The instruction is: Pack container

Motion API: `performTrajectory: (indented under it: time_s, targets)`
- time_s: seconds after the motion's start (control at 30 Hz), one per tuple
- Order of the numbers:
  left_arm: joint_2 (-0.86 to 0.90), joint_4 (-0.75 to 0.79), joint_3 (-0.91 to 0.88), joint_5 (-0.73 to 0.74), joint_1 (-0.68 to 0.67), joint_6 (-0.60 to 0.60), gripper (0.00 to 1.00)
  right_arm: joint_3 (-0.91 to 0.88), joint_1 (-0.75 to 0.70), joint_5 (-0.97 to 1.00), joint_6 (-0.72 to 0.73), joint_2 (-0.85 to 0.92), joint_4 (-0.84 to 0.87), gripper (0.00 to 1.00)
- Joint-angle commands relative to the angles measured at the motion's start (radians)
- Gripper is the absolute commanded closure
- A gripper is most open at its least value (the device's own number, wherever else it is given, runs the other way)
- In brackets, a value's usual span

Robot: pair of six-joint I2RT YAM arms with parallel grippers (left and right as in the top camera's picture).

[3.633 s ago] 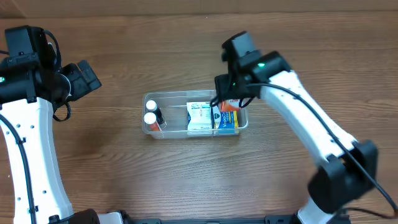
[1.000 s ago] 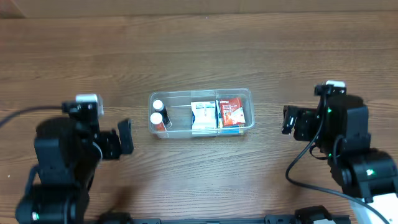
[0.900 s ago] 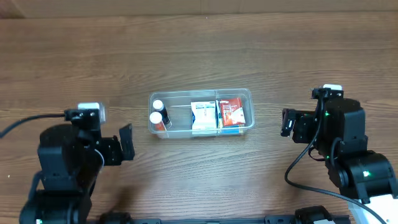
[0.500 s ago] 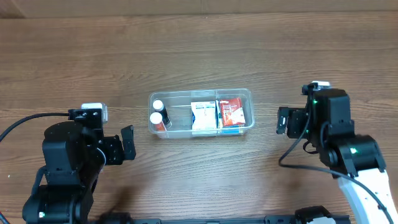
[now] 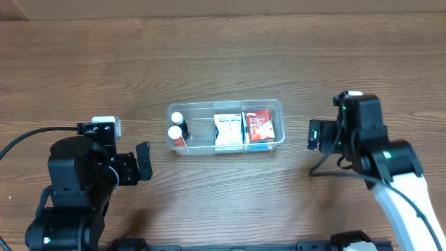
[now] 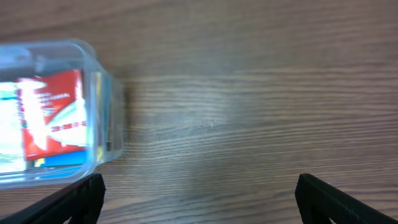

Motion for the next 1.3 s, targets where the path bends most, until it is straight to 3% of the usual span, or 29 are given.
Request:
performTrajectory:
  time_s: [0.0, 0.37, 0.93, 1.03, 1.13, 1.27]
  targets:
    - [-0.001, 0.000, -0.006, 0.003, 0.000, -0.010, 0.00, -0.007, 0.003, 0.020, -0.023, -0.170, -0.005, 0.00]
    - [-0.001, 0.000, -0.006, 0.003, 0.000, -0.010, 0.00, -0.279, 0.003, 0.012, -0.037, -0.675, 0.061, 0.00]
    - [0.000, 0.000, -0.006, 0.003, 0.000, -0.010, 0.00, -0.798, 0.003, -0.010, -0.038, -1.084, 0.701, 0.00]
    - [0.000, 0.000, -0.006, 0.003, 0.000, -0.010, 0.00, -0.848, 0.003, -0.011, -0.050, -1.088, 0.801, 0.00]
    - [0.000, 0.000, -0.006, 0.003, 0.000, -0.010, 0.00, -0.882, 0.003, -0.013, -0.122, -1.088, 0.891, 0.00]
    - [-0.001, 0.000, -0.006, 0.003, 0.000, -0.010, 0.00, -0.958, 0.003, -0.108, -0.388, -1.088, 0.974, 0.00]
